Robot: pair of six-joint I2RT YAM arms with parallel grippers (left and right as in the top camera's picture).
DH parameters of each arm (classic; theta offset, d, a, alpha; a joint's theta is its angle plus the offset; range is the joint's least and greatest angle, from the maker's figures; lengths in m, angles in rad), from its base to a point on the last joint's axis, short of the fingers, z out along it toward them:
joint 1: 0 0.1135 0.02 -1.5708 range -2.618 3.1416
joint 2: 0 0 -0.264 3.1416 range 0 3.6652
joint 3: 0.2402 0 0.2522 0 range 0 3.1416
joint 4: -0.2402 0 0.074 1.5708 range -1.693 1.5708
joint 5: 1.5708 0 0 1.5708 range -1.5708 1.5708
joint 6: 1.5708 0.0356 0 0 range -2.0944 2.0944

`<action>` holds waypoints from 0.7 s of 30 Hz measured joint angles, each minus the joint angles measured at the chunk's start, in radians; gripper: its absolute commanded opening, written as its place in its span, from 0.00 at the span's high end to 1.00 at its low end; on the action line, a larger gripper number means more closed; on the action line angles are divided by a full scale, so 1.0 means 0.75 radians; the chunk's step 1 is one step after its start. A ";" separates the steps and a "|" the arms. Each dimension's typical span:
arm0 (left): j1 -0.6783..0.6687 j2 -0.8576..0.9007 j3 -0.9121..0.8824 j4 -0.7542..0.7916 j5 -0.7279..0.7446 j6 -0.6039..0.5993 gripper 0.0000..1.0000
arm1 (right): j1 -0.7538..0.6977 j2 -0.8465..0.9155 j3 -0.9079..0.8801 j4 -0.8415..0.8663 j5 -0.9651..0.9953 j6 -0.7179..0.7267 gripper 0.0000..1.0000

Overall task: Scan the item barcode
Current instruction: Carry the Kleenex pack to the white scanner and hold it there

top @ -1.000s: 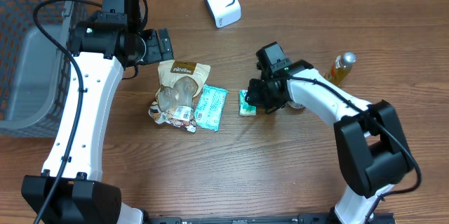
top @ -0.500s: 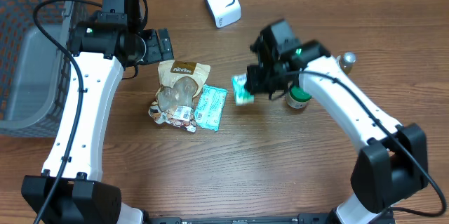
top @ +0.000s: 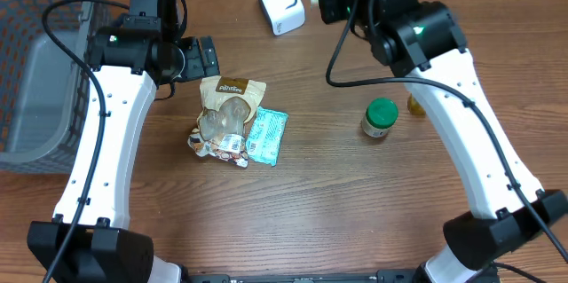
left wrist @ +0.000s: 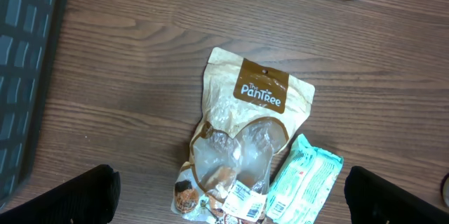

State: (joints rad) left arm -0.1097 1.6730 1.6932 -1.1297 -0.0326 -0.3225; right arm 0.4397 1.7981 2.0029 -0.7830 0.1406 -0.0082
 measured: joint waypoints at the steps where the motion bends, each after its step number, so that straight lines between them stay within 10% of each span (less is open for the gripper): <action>1: 0.000 0.000 0.000 0.001 0.000 0.000 0.00 | 0.004 0.013 0.000 0.043 0.025 -0.027 0.96; 21: 0.000 0.000 0.000 0.001 0.000 0.000 0.00 | 0.055 0.668 0.001 0.910 0.277 -0.724 0.96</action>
State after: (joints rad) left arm -0.1097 1.6730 1.6932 -1.1294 -0.0326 -0.3225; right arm 0.4812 2.2990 2.0033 -0.1001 0.3481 -0.5510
